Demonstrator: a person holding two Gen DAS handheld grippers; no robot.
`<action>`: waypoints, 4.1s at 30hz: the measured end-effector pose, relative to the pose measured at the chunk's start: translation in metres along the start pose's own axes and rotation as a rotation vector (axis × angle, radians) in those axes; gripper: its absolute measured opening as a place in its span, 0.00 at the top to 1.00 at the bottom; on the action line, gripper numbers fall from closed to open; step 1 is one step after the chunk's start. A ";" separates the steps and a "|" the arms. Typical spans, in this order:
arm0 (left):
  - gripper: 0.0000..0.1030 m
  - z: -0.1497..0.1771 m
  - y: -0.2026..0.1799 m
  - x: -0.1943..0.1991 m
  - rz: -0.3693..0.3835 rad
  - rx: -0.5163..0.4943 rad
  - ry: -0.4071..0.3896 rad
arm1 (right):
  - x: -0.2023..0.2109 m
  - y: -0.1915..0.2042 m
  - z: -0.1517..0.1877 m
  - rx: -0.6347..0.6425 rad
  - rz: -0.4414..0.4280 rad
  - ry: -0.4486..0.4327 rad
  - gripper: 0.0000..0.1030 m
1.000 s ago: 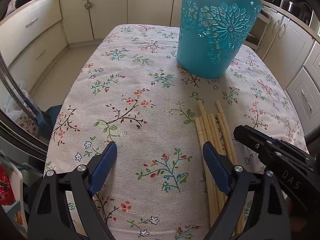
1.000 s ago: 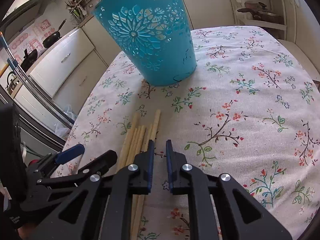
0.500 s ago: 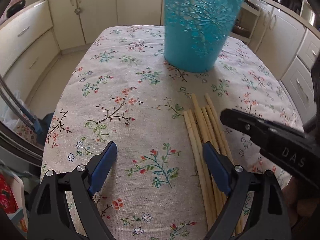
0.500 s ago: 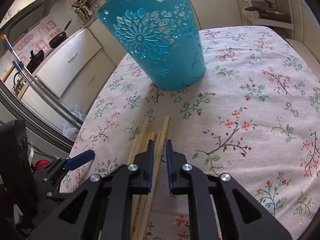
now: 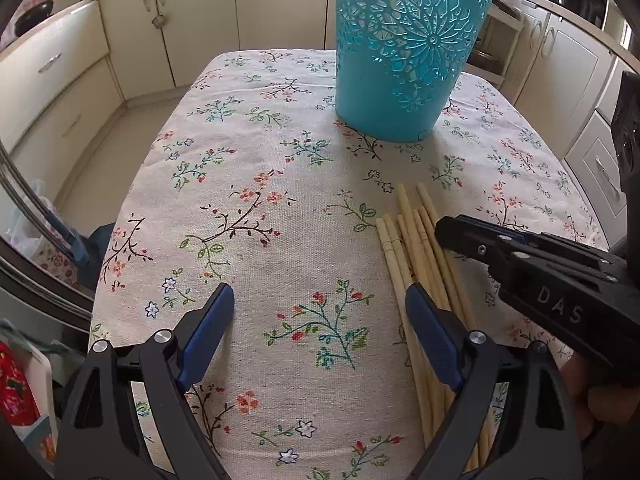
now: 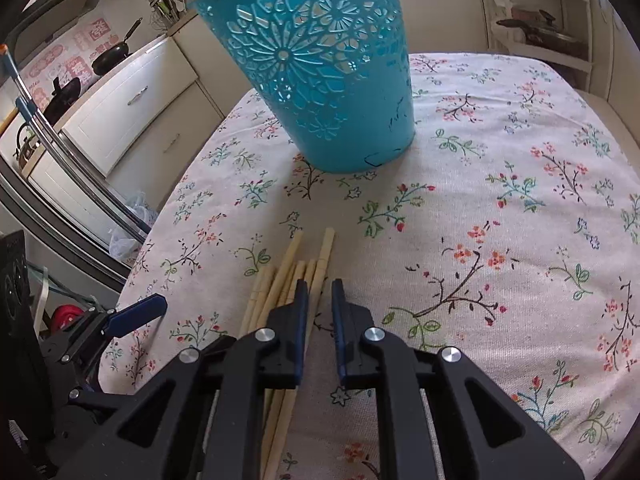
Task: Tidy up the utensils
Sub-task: 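Lower the left gripper back to the chopstick bundle and open it over a stick, then close the left gripper on one chopstick and lift it, then carry the chopstick over the cup and release it with the left gripper, then grasp another chopstick with the left gripper and lift it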
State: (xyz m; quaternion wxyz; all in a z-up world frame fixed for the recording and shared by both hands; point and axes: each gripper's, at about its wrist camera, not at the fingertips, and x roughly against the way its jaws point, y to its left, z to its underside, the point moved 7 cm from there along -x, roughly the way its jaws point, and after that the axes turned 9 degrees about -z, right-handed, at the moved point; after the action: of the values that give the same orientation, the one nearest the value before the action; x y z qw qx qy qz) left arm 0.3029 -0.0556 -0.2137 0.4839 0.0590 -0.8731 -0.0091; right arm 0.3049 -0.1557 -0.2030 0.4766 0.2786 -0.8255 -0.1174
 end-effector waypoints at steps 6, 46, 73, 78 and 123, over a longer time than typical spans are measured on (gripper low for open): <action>0.19 -0.001 -0.002 -0.002 -0.016 -0.021 0.008 | 0.004 -0.005 0.001 0.037 0.030 0.030 0.93; 0.95 -0.152 0.012 0.140 0.152 -0.020 -0.576 | 0.027 -0.028 0.015 0.030 0.030 -0.050 0.95; 0.95 -0.274 -0.007 0.070 0.161 0.321 -0.700 | 0.030 -0.035 0.016 -0.047 -0.064 -0.071 0.95; 0.95 -0.277 0.006 0.087 0.205 0.361 -0.713 | 0.030 -0.035 0.016 -0.047 -0.064 -0.072 0.95; 0.72 -0.214 0.062 -0.109 0.017 0.045 0.017 | 0.031 -0.034 0.016 -0.044 -0.058 -0.074 0.95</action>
State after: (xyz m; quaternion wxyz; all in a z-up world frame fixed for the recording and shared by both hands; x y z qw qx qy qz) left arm 0.5355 0.0269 -0.1873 0.4899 0.0623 -0.8694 0.0151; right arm 0.2908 -0.2025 -0.2043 0.4479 0.2874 -0.8315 -0.1595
